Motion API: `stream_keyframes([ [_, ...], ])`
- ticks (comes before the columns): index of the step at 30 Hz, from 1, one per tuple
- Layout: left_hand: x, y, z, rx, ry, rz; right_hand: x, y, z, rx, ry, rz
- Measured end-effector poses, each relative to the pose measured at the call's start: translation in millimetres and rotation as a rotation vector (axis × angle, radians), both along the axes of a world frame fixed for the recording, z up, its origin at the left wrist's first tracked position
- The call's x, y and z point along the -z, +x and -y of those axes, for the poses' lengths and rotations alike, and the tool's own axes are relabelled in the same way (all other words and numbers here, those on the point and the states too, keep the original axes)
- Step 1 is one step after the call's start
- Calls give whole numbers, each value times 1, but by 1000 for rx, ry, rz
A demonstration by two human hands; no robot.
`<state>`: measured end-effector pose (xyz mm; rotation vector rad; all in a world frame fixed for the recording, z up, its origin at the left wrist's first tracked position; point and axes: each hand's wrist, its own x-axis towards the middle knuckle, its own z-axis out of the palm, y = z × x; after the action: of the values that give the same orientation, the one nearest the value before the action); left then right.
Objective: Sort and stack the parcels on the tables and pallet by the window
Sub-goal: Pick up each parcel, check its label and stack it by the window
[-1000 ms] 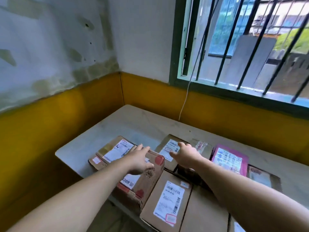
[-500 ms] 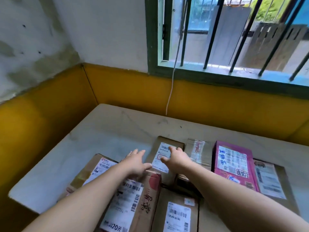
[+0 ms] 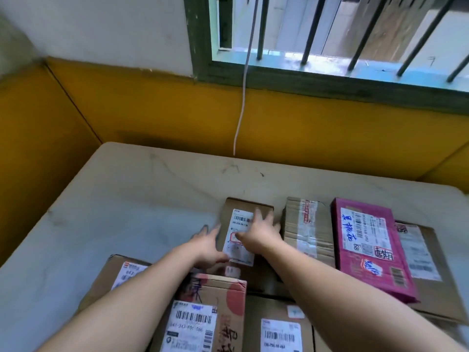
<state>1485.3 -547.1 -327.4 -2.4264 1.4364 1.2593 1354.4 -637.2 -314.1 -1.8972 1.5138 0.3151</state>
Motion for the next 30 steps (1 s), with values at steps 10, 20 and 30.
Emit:
stream_keyframes([
  [10,6,-4,8,89,-121,-49,28,6,0,266,6,115],
  [20,-55,-8,17,-230,-512,-268,-25,0,14,291,-119,516],
  [30,-160,-38,-41,-58,-674,-212,-132,-56,-37,147,-373,655],
])
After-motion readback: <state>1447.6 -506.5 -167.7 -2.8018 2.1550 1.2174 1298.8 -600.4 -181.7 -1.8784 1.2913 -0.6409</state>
